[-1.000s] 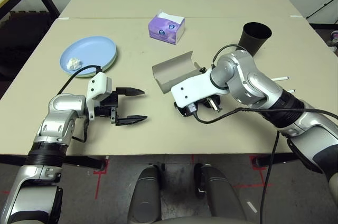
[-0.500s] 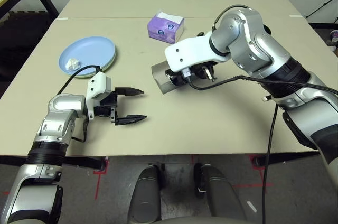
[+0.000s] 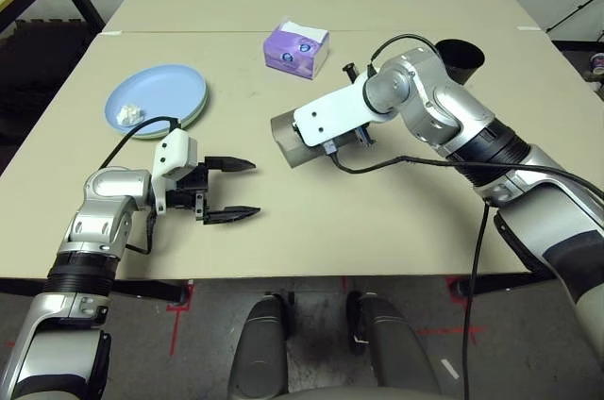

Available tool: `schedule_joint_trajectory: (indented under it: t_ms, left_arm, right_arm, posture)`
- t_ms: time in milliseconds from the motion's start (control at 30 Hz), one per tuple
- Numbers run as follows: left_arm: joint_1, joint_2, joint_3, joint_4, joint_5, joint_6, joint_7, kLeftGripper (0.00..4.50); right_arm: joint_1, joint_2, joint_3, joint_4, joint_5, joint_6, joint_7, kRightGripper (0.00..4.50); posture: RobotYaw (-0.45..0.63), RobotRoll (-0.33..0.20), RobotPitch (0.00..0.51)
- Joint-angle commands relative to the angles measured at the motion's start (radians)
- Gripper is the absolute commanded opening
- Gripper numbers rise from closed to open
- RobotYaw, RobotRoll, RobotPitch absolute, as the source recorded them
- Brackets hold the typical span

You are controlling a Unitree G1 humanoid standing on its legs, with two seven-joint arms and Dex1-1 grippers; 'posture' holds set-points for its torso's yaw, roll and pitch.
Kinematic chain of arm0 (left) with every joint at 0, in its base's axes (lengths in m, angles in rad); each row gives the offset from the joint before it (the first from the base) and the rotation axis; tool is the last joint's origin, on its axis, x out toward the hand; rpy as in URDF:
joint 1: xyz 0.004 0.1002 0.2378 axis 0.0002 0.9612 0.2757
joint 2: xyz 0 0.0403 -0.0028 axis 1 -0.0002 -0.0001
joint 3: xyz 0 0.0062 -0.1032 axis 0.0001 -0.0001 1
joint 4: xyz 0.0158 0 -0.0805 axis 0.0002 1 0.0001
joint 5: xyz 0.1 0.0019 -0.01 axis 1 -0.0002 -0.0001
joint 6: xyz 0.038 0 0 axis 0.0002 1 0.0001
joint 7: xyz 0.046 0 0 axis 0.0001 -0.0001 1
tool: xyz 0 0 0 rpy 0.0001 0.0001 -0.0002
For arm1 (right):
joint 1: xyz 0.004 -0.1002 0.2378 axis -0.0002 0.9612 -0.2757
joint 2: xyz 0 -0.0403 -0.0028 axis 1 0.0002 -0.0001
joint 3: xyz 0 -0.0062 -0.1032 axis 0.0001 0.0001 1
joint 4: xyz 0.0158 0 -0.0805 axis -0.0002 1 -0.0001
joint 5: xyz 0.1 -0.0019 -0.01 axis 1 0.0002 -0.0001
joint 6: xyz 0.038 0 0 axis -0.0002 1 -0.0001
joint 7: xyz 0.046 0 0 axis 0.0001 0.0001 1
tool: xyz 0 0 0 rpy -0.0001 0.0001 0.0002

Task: Organize and tidy the items on the table.

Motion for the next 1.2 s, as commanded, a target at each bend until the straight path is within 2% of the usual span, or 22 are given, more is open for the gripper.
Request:
schedule_joint_trajectory:
  t_ms: [33,700,1200]
  left_arm:
    - [0.011,0.015,-0.008,0.007,0.015,-0.007,-0.017,4.5]
    - [0.033,0.003,-0.012,-0.023,0.012,0.007,-0.007,4.5]
    - [0.036,0.01,-0.008,-0.065,0.005,0.043,-0.002,4.5]
  right_arm:
    - [0.002,0.01,0.0,0.007,-0.011,-0.005,-0.01,0.38]
    - [-0.041,0.057,-0.002,0.123,-0.057,-0.076,-0.124,0.38]
    - [0.003,0.089,0.004,0.116,-0.073,-0.065,-0.155,0.38]
  posture:
    - [0.03,0.0,0.17]
    - [0.03,0.0,0.166]
    - [0.04,0.0,0.173]
